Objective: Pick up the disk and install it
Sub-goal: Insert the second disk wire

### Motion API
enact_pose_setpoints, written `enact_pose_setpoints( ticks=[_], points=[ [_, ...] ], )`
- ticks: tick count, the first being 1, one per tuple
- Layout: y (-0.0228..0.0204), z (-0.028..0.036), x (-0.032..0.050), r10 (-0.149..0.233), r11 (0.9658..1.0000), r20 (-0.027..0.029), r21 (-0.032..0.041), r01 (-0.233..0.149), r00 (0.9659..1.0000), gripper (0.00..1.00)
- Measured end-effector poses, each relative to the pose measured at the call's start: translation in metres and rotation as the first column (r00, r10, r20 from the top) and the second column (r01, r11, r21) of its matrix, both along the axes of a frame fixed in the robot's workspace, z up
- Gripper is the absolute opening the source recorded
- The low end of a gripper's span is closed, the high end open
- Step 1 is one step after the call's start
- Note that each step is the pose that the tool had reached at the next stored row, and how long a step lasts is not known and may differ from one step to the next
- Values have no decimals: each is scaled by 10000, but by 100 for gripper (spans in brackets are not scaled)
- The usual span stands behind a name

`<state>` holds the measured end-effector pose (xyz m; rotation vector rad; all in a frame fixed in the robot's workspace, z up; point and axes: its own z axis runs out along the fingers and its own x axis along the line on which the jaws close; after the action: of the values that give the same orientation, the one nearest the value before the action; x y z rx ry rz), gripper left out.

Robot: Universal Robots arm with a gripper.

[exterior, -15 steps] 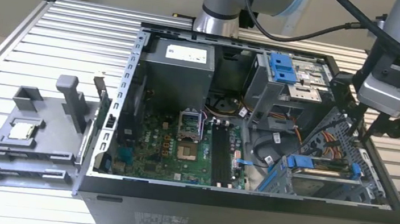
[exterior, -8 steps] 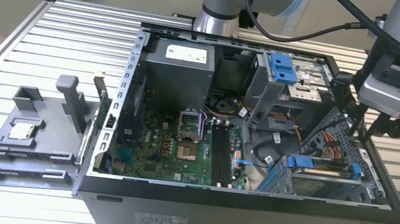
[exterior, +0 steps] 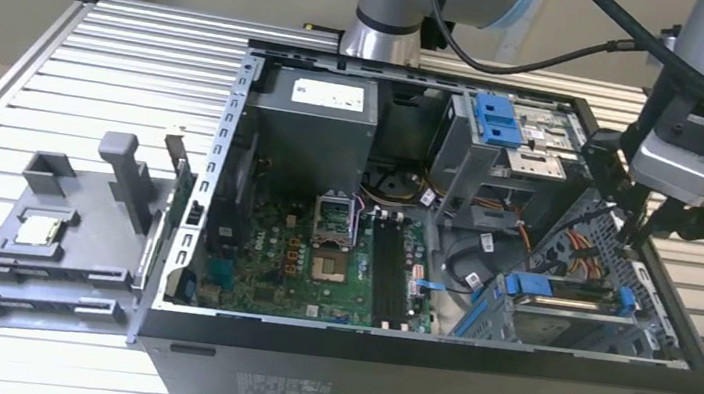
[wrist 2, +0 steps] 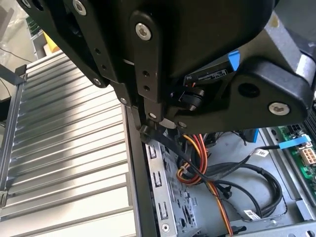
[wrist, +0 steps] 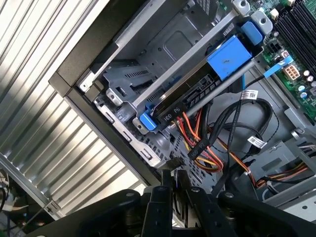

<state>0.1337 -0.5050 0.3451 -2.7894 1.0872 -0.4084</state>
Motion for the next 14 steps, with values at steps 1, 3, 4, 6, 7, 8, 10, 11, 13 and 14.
enact_pose_setpoints(
  ticks=[1,3,4,6,7,8,10,11,13,14],
  points=[
    [0,0,0,0,10000,0,0,0,10000,0],
    [0,-1,0,0,10000,0,1,0,10000,0],
    [0,0,0,0,10000,0,0,0,10000,0],
    [0,-1,-5,-3,10000,0,3,3,10000,0],
    [-1,-1,-10,-10,10000,0,3,10,10000,0],
    [0,-1,-15,-21,10000,0,3,21,10000,0],
    [-2,0,-36,-66,10000,0,1,66,10000,0],
    [-3,2,-49,-90,10000,0,0,90,10000,0],
    [-4,7,-73,-139,9999,0,0,139,9999,0],
    [-4,10,-86,-168,9999,0,1,168,9999,0]
  ],
)
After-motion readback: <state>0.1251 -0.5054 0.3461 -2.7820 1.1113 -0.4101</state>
